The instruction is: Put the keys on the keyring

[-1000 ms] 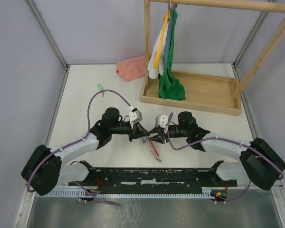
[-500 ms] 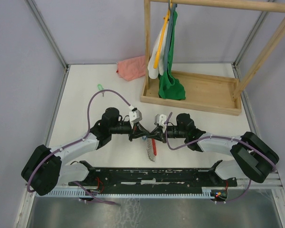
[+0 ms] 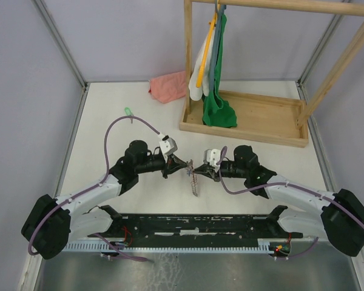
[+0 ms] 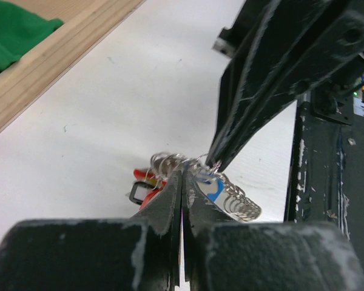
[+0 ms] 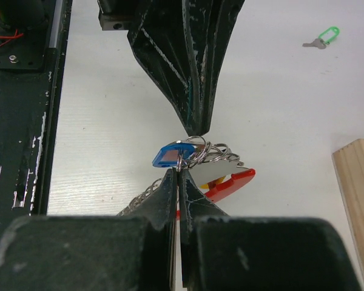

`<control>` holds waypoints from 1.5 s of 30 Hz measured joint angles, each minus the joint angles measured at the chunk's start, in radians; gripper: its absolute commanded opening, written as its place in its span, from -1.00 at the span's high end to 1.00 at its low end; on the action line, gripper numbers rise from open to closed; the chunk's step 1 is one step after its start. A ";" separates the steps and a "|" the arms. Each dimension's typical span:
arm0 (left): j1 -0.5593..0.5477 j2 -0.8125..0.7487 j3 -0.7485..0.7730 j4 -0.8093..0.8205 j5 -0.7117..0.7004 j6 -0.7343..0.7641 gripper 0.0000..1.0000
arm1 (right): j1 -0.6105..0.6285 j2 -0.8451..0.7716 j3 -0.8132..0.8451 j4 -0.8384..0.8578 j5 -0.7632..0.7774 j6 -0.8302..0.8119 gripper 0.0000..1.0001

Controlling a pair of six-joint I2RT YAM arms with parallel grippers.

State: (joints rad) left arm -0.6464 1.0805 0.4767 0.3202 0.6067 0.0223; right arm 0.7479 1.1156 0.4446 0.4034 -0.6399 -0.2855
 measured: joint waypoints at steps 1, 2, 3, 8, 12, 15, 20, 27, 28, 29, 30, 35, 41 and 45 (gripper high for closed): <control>0.000 0.001 -0.008 0.001 -0.005 -0.008 0.95 | 0.000 -0.016 0.000 -0.010 0.005 -0.005 0.99; 0.000 0.002 -0.017 0.003 -0.008 -0.021 0.95 | 0.000 -0.027 0.000 -0.017 0.005 -0.011 0.99; 0.000 0.002 -0.026 0.006 -0.008 -0.030 0.91 | -0.001 -0.035 0.000 -0.022 0.005 -0.014 0.99; 0.000 -0.006 -0.065 0.028 -0.015 -0.054 0.36 | -0.003 -0.047 0.023 -0.107 0.005 -0.067 0.99; 0.000 -0.066 -0.080 0.054 -0.029 -0.066 0.17 | -0.003 -0.043 0.048 -0.180 0.003 -0.117 0.99; 0.000 -0.100 -0.082 0.103 -0.028 -0.100 0.11 | -0.003 -0.039 0.065 -0.223 0.003 -0.156 0.99; 0.000 -0.064 -0.074 0.146 -0.005 -0.145 0.08 | -0.003 -0.031 0.106 -0.299 -0.013 -0.234 0.99; 0.002 0.042 -0.031 0.162 0.044 -0.179 0.07 | -0.003 -0.030 0.160 -0.380 -0.032 -0.317 0.99; 0.005 0.053 -0.027 0.171 0.057 -0.189 0.07 | -0.003 -0.030 0.164 -0.389 -0.035 -0.326 0.98; 0.006 0.063 -0.025 0.179 0.067 -0.198 0.07 | -0.003 -0.030 0.168 -0.400 -0.037 -0.335 0.99; 0.008 0.072 -0.023 0.192 0.082 -0.210 0.06 | -0.003 -0.029 0.171 -0.407 -0.039 -0.341 0.98; 0.026 0.084 -0.019 0.225 0.121 -0.251 0.02 | -0.003 -0.027 0.174 -0.436 -0.041 -0.366 0.99; 0.056 0.080 -0.019 0.267 0.150 -0.306 -0.02 | -0.003 -0.027 0.174 -0.446 -0.043 -0.378 0.99; 0.056 0.093 -0.016 0.283 0.177 -0.328 -0.01 | -0.003 -0.027 0.177 -0.446 -0.056 -0.384 0.99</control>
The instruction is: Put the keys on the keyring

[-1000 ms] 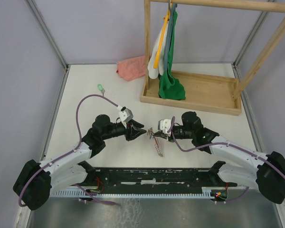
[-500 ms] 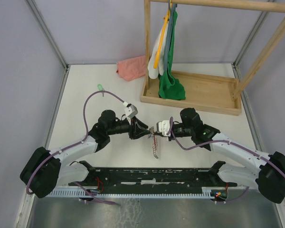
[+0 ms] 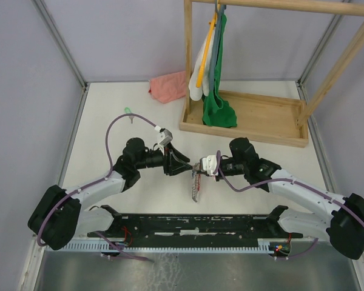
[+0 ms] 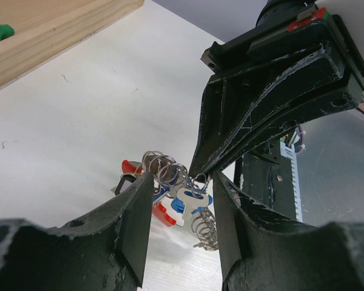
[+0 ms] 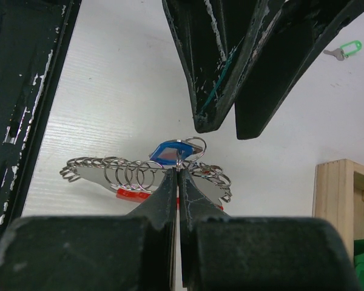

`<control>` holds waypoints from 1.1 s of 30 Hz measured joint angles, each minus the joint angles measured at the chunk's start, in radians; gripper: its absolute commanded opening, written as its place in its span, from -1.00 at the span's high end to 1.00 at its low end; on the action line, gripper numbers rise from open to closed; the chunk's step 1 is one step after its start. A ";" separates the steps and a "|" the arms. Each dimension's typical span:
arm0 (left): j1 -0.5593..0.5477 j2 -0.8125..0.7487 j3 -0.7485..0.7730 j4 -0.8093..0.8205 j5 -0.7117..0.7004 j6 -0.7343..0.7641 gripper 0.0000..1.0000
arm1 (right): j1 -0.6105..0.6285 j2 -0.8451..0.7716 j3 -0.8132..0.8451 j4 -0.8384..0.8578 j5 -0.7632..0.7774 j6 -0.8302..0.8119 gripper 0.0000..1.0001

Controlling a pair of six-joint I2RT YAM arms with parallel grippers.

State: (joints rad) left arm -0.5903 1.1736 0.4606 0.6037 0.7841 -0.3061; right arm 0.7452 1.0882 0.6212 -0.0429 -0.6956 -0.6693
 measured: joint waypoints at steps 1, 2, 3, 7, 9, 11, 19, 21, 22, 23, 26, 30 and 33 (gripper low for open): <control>0.000 0.009 0.001 0.006 0.010 -0.005 0.00 | 0.000 0.000 0.001 0.000 -0.002 -0.001 0.99; 0.000 0.017 0.002 0.009 0.017 -0.009 0.01 | 0.000 0.000 0.003 -0.001 -0.004 -0.002 0.99; 0.000 0.026 0.003 0.018 0.029 -0.015 0.02 | 0.000 0.000 0.004 -0.002 -0.006 -0.002 0.99; 0.000 0.067 0.007 0.044 0.067 -0.047 0.06 | 0.000 0.003 0.013 -0.003 -0.014 -0.003 0.99; 0.000 0.088 0.014 0.051 0.087 -0.061 0.09 | 0.000 0.006 0.016 -0.003 -0.021 -0.006 0.99; 0.000 0.094 0.016 0.056 0.092 -0.068 0.13 | 0.000 0.006 0.016 -0.003 -0.023 -0.006 0.99; 0.000 0.119 0.025 0.088 0.143 -0.095 0.55 | 0.000 0.007 0.016 -0.003 -0.027 -0.009 0.99; 0.000 0.122 0.025 0.087 0.149 -0.096 0.66 | 0.000 0.007 0.016 0.000 -0.026 -0.008 0.99; 0.000 0.123 0.025 0.087 0.153 -0.096 0.72 | 0.000 0.007 0.016 0.003 -0.026 -0.006 0.99; 0.000 0.123 0.025 0.087 0.158 -0.096 0.79 | 0.000 0.006 0.016 0.006 -0.025 -0.005 0.99; 0.000 0.123 0.025 0.088 0.163 -0.097 0.94 | 0.000 0.006 0.016 0.016 -0.013 0.009 0.99; 0.001 0.116 0.025 0.086 0.157 -0.097 0.95 | 0.000 -0.001 0.010 0.038 0.012 0.037 0.99; 0.002 0.097 0.025 0.076 0.132 -0.097 0.95 | 0.000 -0.030 -0.023 0.092 0.036 0.067 0.99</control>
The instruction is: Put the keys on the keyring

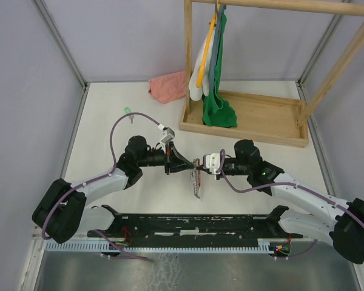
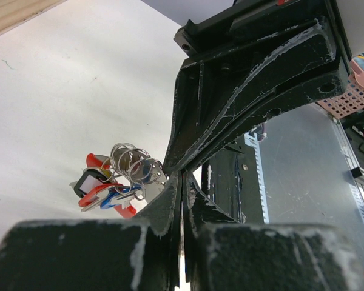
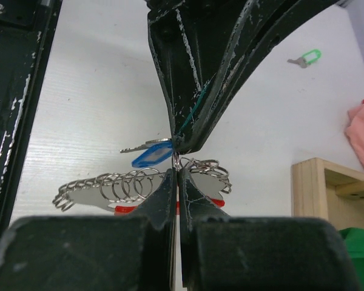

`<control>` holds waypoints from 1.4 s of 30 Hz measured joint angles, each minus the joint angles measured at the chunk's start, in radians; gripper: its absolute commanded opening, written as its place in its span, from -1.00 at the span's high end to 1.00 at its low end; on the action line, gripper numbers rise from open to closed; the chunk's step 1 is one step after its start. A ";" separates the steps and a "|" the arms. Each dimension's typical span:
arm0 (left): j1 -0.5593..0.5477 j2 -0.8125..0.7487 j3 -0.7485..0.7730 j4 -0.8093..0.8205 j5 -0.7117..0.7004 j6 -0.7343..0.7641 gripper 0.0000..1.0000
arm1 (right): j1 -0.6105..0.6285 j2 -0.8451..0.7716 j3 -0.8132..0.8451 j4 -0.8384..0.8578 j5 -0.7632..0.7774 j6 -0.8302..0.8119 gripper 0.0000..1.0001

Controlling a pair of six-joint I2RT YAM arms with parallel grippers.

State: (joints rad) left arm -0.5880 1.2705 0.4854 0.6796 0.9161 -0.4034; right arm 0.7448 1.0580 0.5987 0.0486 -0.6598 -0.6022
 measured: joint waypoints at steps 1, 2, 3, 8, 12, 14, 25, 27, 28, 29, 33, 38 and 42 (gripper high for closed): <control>0.002 -0.011 0.000 -0.005 -0.011 -0.002 0.95 | -0.001 -0.014 -0.014 0.025 0.009 0.013 0.99; 0.003 -0.026 -0.001 -0.010 -0.026 -0.009 0.95 | -0.002 -0.030 -0.029 0.056 0.015 0.027 0.99; 0.004 -0.038 -0.002 -0.014 -0.034 -0.015 0.95 | -0.003 -0.045 -0.046 0.093 0.019 0.044 0.99; 0.003 -0.101 -0.021 -0.017 -0.098 -0.066 0.95 | -0.010 -0.096 -0.118 0.274 0.035 0.145 0.99; 0.002 -0.128 -0.052 0.012 -0.134 -0.116 0.95 | -0.010 -0.097 -0.164 0.394 0.038 0.222 0.99; 0.000 -0.129 -0.070 0.046 -0.151 -0.156 0.95 | -0.010 -0.095 -0.194 0.469 0.041 0.267 0.99; -0.020 -0.012 -0.111 0.229 -0.238 -0.268 0.95 | -0.027 0.028 -0.263 0.761 0.113 0.444 0.99; -0.023 -0.024 -0.111 0.218 -0.252 -0.267 0.95 | -0.027 0.021 -0.262 0.745 0.113 0.435 0.93; -0.026 -0.034 -0.111 0.197 -0.259 -0.259 0.95 | -0.026 0.014 -0.261 0.727 0.112 0.425 0.90; -0.030 -0.049 -0.110 0.171 -0.262 -0.249 0.95 | -0.025 0.004 -0.259 0.702 0.111 0.411 0.88; -0.036 -0.085 -0.109 0.093 -0.264 -0.204 0.95 | -0.020 -0.012 -0.234 0.582 0.091 0.353 0.78; -0.039 -0.084 -0.109 0.055 -0.253 -0.172 0.95 | -0.019 -0.002 -0.203 0.454 0.059 0.298 0.68; -0.049 -0.060 -0.101 0.052 -0.243 -0.156 0.95 | -0.019 0.033 -0.192 0.394 0.043 0.272 0.63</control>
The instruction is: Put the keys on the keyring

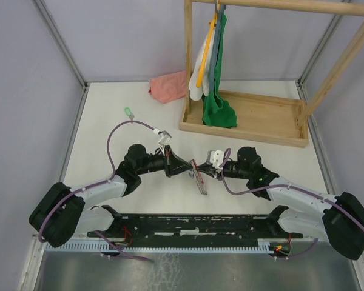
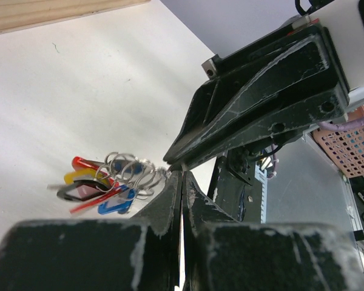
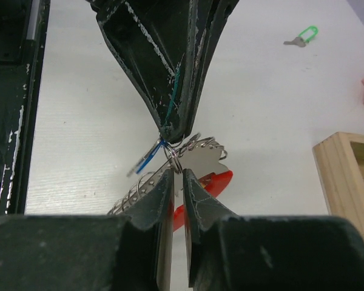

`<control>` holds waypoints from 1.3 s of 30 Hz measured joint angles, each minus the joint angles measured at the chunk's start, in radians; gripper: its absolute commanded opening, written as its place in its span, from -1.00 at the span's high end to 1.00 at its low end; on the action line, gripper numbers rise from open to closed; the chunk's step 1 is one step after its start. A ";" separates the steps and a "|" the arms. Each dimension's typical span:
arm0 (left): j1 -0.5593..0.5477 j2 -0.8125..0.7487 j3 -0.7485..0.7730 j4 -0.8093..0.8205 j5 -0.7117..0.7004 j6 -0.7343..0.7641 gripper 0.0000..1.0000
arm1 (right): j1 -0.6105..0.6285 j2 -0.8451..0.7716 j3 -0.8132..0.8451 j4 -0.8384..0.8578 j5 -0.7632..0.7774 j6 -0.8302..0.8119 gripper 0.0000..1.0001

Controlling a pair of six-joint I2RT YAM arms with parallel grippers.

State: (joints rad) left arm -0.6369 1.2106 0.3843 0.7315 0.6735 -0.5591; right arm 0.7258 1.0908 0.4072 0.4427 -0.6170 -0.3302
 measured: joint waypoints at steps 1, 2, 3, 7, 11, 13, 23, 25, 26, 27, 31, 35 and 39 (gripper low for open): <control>-0.002 0.006 0.002 -0.001 0.005 0.005 0.95 | 0.000 0.011 0.003 -0.012 -0.005 -0.005 0.63; -0.005 0.012 0.003 -0.002 0.008 0.008 0.95 | 0.000 0.020 0.004 -0.019 -0.010 -0.008 0.62; -0.006 0.017 0.005 -0.004 0.012 0.012 0.95 | 0.000 0.029 0.006 -0.026 -0.012 -0.011 0.61; -0.013 0.035 0.015 -0.005 0.020 0.024 0.95 | 0.000 0.048 0.015 -0.046 -0.020 -0.016 0.52; -0.018 0.052 0.021 -0.005 0.032 0.026 0.95 | 0.000 0.051 0.021 -0.050 -0.032 -0.017 0.47; -0.021 0.060 0.023 -0.005 0.035 0.026 0.95 | 0.000 0.051 0.023 -0.049 -0.040 -0.016 0.48; -0.027 0.062 0.039 -0.052 0.032 0.066 0.95 | 0.003 0.035 0.036 -0.110 -0.052 -0.043 0.99; -0.029 0.046 0.039 -0.078 0.024 0.075 0.95 | 0.007 0.018 0.036 -0.128 -0.044 -0.048 0.99; -0.029 0.032 0.039 -0.091 0.015 0.077 0.95 | 0.007 0.002 0.036 -0.137 -0.037 -0.051 0.99; -0.029 0.017 0.039 -0.101 0.006 0.080 0.95 | 0.007 -0.015 0.036 -0.141 -0.031 -0.053 0.99; -0.024 -0.030 0.036 -0.107 -0.009 0.081 0.95 | 0.005 -0.093 0.035 -0.144 -0.008 -0.048 0.99; -0.021 -0.042 0.033 -0.095 -0.008 0.081 0.95 | 0.004 -0.142 0.013 -0.099 0.002 -0.008 0.99; -0.022 -0.032 0.028 -0.074 -0.008 0.077 0.95 | 0.000 -0.144 -0.033 0.005 0.012 0.065 0.99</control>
State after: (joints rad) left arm -0.6590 1.1786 0.4122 0.6571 0.6655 -0.4816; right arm 0.7261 0.9470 0.3744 0.4477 -0.6048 -0.2653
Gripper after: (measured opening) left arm 0.034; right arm 0.015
